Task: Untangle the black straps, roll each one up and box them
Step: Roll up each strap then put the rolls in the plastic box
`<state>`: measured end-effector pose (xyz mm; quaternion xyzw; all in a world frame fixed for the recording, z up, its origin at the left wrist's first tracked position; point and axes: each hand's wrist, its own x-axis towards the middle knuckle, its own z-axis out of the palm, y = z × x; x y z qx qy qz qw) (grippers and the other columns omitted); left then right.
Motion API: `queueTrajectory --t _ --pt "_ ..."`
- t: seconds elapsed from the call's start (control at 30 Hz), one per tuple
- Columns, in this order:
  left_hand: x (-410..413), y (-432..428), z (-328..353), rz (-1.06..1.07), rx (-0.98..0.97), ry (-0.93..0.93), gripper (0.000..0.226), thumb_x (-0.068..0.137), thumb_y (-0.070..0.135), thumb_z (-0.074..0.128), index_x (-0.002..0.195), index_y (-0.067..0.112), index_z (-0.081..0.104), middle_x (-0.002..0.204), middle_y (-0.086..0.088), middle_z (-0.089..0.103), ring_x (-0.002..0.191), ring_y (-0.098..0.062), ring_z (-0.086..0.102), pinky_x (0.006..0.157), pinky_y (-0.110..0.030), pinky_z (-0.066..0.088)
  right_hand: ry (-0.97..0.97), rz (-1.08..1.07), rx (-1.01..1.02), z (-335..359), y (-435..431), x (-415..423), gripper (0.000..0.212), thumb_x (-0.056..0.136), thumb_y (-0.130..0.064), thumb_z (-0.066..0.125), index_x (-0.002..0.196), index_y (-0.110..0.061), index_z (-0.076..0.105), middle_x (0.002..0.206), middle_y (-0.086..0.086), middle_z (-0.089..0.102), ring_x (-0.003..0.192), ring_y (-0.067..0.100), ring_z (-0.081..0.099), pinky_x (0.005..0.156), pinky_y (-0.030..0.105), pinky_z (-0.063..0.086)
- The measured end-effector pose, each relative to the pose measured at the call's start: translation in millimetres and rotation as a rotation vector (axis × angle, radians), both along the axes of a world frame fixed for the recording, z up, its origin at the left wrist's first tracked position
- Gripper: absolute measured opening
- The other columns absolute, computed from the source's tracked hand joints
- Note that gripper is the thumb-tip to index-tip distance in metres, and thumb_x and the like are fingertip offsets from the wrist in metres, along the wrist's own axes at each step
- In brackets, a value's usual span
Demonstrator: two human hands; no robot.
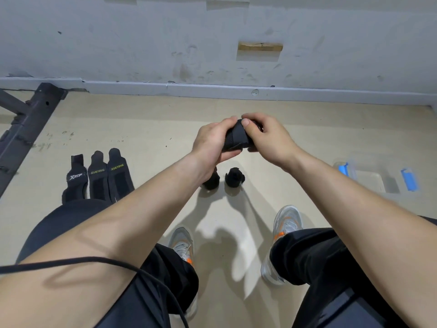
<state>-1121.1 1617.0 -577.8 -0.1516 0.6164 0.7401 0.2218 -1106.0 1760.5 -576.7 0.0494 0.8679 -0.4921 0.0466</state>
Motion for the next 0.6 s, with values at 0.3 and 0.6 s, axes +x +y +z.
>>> queueTrajectory --t 0.3,0.6 --pt "4.7 -13.9 -27.9 -0.195 0.012 -0.074 0.038 0.093 0.031 0.073 0.113 -0.002 0.072 0.105 -0.013 0.076 0.092 -0.02 0.073 0.086 -0.028 0.06 -0.238 -0.013 -0.416 -25.4 15.8 0.8 0.034 0.097 -0.04 0.064 0.106 -0.007 0.067 0.09 0.005 0.072 0.08 0.016 0.07 0.078 0.032 0.057" --pt "-0.7 -11.8 -137.6 -0.212 -0.191 -0.26 0.036 0.092 0.044 0.072 0.093 0.008 0.069 0.083 -0.008 0.069 0.066 -0.018 0.069 0.06 -0.027 0.057 -0.537 -0.166 -0.435 -129.8 22.9 10.5 0.04 0.085 -0.019 0.079 0.119 -0.004 0.062 0.094 0.006 0.067 0.073 0.013 0.068 0.066 0.027 0.057"
